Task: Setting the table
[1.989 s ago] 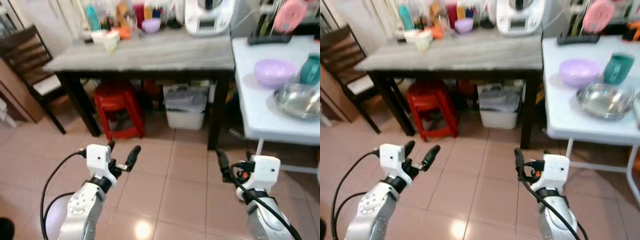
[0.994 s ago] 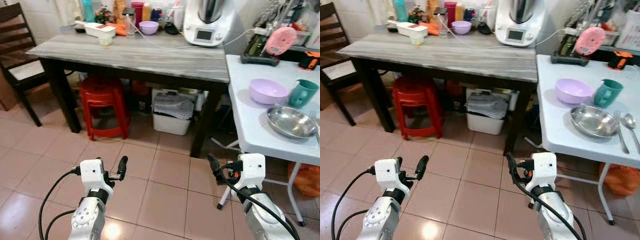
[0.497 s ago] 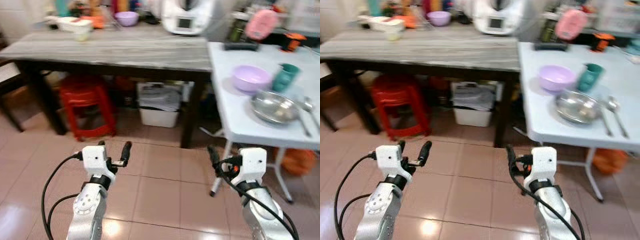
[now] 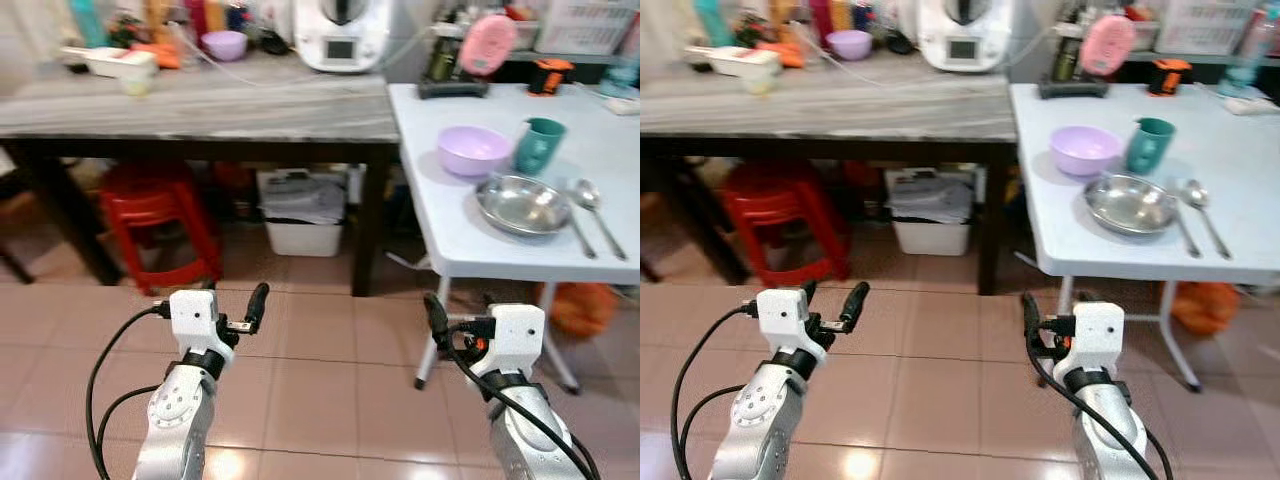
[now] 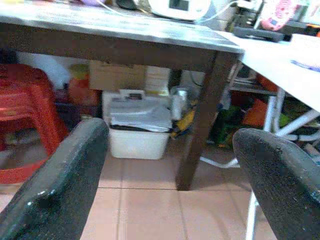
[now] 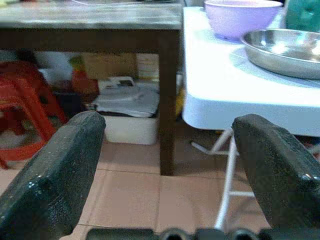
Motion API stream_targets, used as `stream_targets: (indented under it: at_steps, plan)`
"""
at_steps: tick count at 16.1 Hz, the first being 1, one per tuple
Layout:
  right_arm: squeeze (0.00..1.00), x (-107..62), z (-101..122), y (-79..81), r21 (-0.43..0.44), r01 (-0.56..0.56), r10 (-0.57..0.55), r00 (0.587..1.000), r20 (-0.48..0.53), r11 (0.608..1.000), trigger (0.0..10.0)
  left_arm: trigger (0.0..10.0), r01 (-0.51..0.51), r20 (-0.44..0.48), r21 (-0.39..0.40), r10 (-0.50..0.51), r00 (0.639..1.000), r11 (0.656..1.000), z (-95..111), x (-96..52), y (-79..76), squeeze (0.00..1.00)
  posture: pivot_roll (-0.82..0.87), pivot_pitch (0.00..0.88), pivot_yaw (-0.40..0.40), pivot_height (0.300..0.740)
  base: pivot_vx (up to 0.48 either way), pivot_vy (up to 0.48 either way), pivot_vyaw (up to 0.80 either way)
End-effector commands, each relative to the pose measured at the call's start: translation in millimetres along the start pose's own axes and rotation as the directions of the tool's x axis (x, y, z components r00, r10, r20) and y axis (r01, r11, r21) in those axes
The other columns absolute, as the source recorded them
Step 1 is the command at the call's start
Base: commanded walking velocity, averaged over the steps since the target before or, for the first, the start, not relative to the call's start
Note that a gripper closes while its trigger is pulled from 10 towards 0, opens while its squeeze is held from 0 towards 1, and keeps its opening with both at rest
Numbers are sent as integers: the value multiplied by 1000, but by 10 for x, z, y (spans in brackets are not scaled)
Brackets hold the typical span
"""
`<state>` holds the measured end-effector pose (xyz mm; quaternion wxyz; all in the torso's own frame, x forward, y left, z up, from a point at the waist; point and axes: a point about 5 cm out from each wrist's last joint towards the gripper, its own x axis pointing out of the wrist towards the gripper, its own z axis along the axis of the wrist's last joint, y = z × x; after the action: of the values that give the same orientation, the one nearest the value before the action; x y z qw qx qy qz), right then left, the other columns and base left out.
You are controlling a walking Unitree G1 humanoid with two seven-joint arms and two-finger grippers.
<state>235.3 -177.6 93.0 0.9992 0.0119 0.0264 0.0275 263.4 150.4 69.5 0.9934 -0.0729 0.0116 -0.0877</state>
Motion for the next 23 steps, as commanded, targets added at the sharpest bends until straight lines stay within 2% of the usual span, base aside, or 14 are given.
stream_targets:
  at_steps: [1,8,14,16,19,21,23]
  plan:
    - [0,6,56,-5,0,0,0,1000,26,1000,10000,10000,19,-1,3,-19,1000,1000,14,29,-14,0,-89,0,47,740,0,-379,0]
    - [0,38,61,8,16,6,-6,1000,29,1000,10000,10000,28,-7,3,-28,1000,1000,15,27,-14,0,-82,0,52,740,0,-420,0]
    - [0,84,60,-54,17,74,-74,997,20,997,10000,10000,42,-8,5,-42,999,999,29,56,-19,0,-81,0,54,740,0,-418,0]
    - [0,95,55,-44,37,63,-64,998,16,997,10000,10000,45,-7,5,-45,999,999,36,66,-26,0,-81,0,55,740,0,-418,0]
    - [0,99,38,-39,-16,76,-75,997,29,997,10000,10000,49,-6,4,-49,999,999,39,75,-30,0,-83,0,58,740,0,-416,0]
    - [0,94,25,-32,-60,58,-57,998,22,997,10000,10000,55,5,-16,-55,998,998,51,89,-44,0,-87,0,61,740,0,0,0]
    - [0,94,8,-21,-49,51,-50,999,10,997,10000,10000,68,15,-29,-68,998,997,60,91,-53,0,-92,0,60,740,0,0,0]
